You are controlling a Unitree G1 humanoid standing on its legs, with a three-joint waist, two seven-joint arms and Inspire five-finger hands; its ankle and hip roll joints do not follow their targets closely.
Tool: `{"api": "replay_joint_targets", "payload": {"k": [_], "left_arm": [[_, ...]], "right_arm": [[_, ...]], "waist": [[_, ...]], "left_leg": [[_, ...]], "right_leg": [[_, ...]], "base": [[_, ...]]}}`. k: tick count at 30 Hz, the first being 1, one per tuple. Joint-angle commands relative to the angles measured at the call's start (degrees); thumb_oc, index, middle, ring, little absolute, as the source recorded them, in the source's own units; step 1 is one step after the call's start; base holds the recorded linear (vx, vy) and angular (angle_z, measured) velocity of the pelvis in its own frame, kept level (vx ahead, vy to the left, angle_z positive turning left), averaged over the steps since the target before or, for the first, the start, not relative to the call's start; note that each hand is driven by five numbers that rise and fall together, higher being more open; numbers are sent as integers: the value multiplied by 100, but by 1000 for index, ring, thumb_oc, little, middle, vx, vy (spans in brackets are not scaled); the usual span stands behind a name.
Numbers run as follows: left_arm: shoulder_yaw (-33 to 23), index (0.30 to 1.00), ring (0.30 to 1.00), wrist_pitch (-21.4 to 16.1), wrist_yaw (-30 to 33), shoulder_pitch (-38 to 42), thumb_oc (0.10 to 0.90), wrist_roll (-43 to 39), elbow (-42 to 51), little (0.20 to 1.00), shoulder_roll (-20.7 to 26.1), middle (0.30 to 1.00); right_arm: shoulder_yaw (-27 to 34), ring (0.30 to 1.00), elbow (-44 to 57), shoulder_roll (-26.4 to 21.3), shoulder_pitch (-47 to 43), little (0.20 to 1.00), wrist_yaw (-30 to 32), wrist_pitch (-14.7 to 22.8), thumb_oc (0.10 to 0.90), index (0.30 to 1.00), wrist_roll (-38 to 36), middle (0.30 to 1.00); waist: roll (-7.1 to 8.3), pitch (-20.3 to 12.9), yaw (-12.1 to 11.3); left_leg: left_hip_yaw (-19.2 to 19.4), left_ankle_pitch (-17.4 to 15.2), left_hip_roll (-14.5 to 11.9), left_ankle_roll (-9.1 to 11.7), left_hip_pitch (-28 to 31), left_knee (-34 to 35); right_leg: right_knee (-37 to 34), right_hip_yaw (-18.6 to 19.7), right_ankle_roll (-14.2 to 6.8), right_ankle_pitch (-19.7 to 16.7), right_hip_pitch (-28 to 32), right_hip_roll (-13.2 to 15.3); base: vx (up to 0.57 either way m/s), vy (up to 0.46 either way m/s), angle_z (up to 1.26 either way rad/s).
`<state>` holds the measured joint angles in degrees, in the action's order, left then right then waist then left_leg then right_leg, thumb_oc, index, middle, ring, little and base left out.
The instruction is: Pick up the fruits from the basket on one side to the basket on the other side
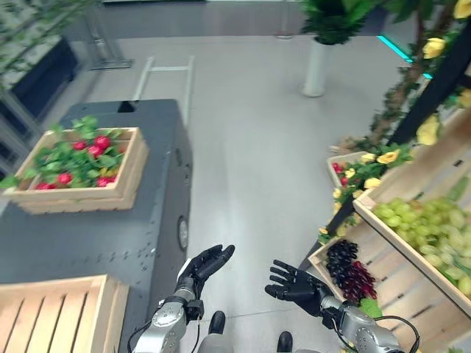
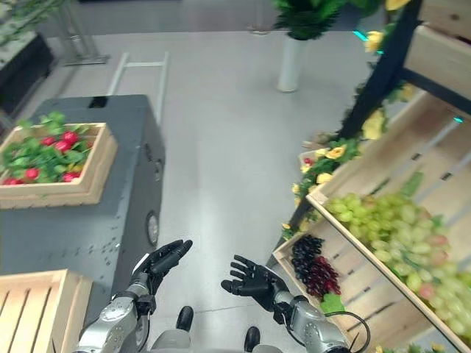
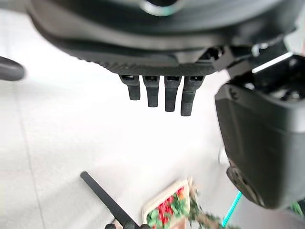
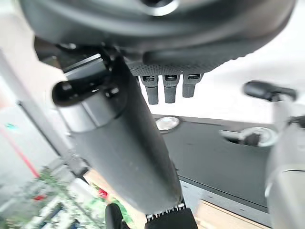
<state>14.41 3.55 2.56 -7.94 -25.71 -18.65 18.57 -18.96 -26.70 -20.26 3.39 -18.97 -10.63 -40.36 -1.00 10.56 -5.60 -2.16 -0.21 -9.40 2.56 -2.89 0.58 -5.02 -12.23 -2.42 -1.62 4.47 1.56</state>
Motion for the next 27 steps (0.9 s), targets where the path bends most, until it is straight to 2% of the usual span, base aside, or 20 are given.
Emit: {"api": "replay_joint_targets", "payload": {"k": [1,3,7,9,12,16,19,27], "left_arm": [[-77,900,900,-258,-271,462,800,-182,549,900,65,900],[-58,900,900,-196,-431,454,800,-244,575,900,69,900],[48,900,900,55,-848,508,800,-284,483,900,91,900],[148,900,900,121,-1095,562,800,-280,336,900,99,900],[256,900,900,257,-1268,569,800,-231,213,900,116,900],[388,900,900,347,-1667,564,800,-18,19,900,230,900],[446,900,900,463,-1865,594,800,152,-178,900,346,900],[576,900,900,427,-1715,713,800,601,-947,900,386,900]], "right_arm": [[78,900,454,180,-373,900,101,206,800,900,-279,900],[113,900,462,190,-312,900,132,169,800,900,-127,900],[159,900,439,219,-120,900,314,151,800,900,67,900],[204,900,356,241,-109,900,407,191,800,900,89,900],[227,900,152,332,-183,900,664,291,800,900,45,900],[332,900,-76,470,-196,900,800,318,800,900,-112,900],[382,900,-325,544,-127,900,919,431,800,900,378,900],[421,900,-1085,537,-100,900,879,565,800,900,826,900]], "waist": [[618,-52,-50],[586,-108,4],[391,-355,231],[286,-433,310],[190,-454,315],[98,-435,318],[50,-426,393],[28,-387,521]], "left_leg": [[314,53,752,214,-27,-829],[376,-47,788,172,102,-783],[883,287,390,310,628,212],[1039,332,315,378,715,442],[1106,295,375,372,756,442],[1070,202,536,240,846,442],[1117,79,629,123,945,442],[1275,-39,666,-13,1027,442]], "right_leg": [[212,-204,-123,42,65,294],[295,-241,-118,58,-10,313],[160,-506,-135,61,49,282],[46,-634,-183,12,105,325],[56,-652,-308,-75,100,487],[169,-597,-487,-156,81,686],[262,-531,-641,-217,3,815],[343,-382,-717,-209,-106,864]], "base": [[-63,34,33],[-28,61,24],[8,111,75],[16,208,108],[20,258,51],[33,221,6],[21,157,2],[-2,83,-10]]}}
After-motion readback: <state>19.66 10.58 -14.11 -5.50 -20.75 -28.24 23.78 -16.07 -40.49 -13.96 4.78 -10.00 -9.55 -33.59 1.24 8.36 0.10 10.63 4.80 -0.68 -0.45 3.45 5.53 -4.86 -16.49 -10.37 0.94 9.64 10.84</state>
